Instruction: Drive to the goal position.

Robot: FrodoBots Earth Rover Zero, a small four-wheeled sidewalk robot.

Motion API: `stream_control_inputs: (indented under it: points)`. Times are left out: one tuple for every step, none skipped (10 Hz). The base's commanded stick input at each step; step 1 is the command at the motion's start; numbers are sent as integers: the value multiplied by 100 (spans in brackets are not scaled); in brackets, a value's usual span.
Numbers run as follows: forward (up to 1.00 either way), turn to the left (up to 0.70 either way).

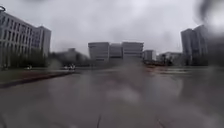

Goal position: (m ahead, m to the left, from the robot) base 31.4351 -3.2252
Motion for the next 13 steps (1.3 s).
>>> stream_control_inputs:
  points:
    - [100,0]
    - [100,0]
    - [100,0]
    - [100,0]
    - [100,0]
    - [100,0]
    - [100,0]
    - [100,0]
    - [100,0]
    - [100,0]
    - [100,0]
    - [100,0]
    - [100,0]
